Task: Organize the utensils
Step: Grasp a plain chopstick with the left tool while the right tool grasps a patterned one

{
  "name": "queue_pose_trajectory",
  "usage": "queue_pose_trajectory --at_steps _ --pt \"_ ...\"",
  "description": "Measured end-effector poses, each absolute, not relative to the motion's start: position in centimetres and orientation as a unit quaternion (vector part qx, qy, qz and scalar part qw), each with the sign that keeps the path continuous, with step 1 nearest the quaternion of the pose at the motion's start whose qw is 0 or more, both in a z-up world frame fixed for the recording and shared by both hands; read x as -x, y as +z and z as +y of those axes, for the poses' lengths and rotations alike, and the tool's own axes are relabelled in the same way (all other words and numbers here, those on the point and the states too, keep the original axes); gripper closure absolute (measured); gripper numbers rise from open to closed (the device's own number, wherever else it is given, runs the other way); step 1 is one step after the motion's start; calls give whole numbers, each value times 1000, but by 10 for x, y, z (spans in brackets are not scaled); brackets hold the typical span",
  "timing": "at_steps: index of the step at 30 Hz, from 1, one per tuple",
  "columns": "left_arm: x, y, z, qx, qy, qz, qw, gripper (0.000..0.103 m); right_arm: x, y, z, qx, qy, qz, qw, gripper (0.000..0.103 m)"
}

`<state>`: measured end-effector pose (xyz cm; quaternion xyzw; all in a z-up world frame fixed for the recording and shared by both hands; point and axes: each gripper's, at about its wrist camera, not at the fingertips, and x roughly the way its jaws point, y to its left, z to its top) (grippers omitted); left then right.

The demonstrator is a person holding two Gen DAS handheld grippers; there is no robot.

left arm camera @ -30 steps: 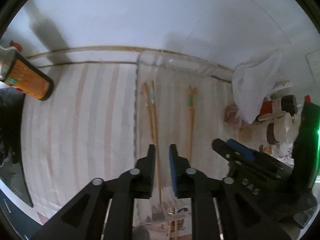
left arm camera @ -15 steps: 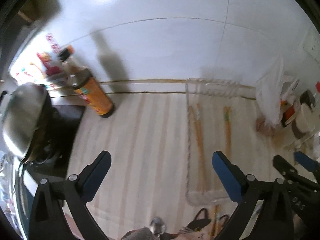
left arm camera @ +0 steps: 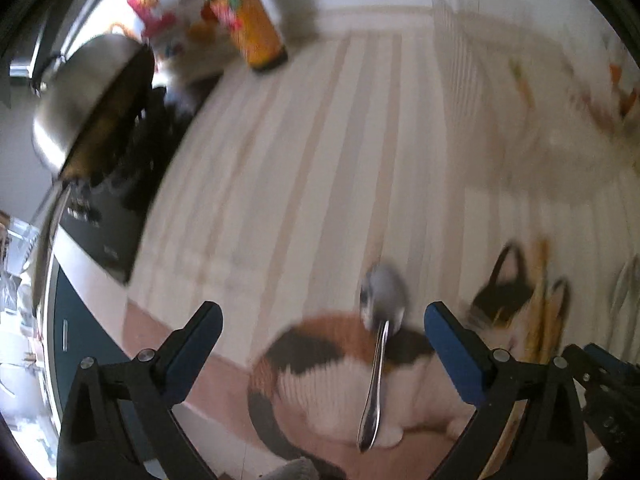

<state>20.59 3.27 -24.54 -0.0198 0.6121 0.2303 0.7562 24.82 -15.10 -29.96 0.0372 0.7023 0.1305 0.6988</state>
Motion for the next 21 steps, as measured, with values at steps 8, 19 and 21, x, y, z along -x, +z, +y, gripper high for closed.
queue_pose_trajectory --at_steps 8,19,21 --pt "-190 -252 15 30 206 626 751 0 -228 -315 -144 12 123 703 701 98" --pt "-205 -290 -83 55 52 680 729 53 -240 -321 -229 -32 70 718 692 97" --pt "-205 -292 -89 45 46 674 736 75 -241 -323 -235 -39 70 720 690 97"
